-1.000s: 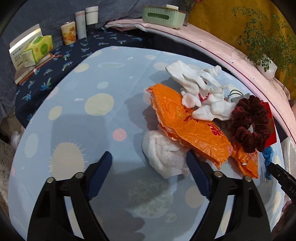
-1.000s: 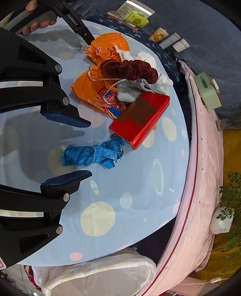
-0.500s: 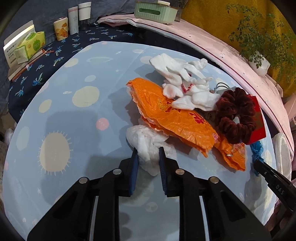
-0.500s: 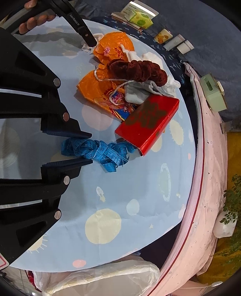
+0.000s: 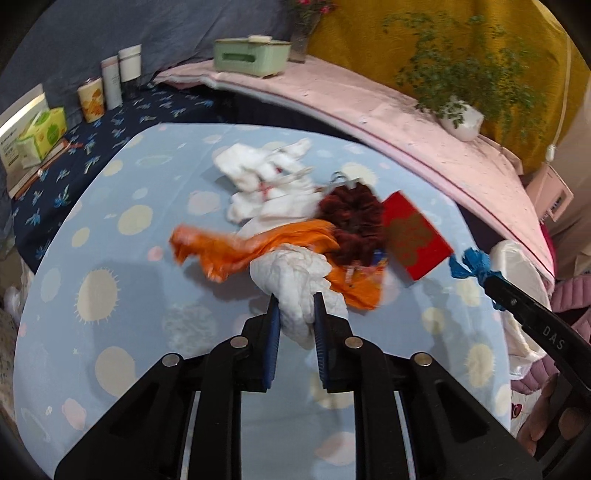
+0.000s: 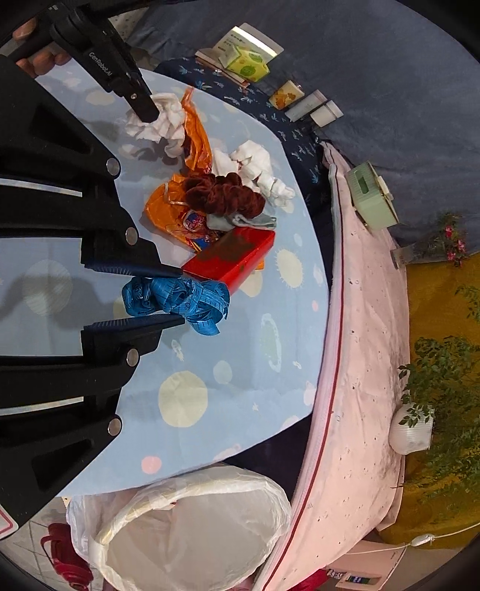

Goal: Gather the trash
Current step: 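Carry tissue and blue cloth over the bin and open both tools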

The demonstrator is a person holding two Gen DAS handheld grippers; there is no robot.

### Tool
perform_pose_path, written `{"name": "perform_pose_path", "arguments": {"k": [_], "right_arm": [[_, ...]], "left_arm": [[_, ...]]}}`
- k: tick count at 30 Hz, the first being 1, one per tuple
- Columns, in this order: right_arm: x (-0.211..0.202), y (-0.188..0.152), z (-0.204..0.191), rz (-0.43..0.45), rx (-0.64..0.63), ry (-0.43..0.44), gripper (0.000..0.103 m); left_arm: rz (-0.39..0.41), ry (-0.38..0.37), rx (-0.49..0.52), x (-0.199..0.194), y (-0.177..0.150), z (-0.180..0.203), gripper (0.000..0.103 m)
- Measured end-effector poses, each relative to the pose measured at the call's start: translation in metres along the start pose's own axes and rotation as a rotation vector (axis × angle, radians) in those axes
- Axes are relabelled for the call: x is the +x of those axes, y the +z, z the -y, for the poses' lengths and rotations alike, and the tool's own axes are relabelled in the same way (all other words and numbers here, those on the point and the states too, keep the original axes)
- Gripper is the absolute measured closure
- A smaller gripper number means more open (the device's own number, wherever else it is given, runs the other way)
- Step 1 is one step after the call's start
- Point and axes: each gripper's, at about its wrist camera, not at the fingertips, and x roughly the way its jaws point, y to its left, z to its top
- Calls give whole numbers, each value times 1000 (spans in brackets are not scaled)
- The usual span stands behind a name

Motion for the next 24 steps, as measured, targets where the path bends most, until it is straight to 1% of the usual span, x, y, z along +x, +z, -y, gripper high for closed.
{"name": "perform_pose_path", "arguments": {"k": [6, 12, 15, 20, 24], "right_arm": [[-34, 7, 19, 72, 29, 6, 85], [-64, 13, 47, 136, 64, -18, 85], [-75, 15, 65, 160, 91, -34, 85], [-89, 14, 101, 188, 147, -66, 85], [-94, 12, 132, 196, 197, -95, 85]], "left_arm": [[31, -64, 87, -18, 4, 48, 86], [52, -146, 162, -28, 10, 101, 87], [49, -201, 190, -28, 13, 129, 86], [44, -261, 257, -26, 13, 175, 86], [30, -303, 290, -22, 13, 206, 86]]}}
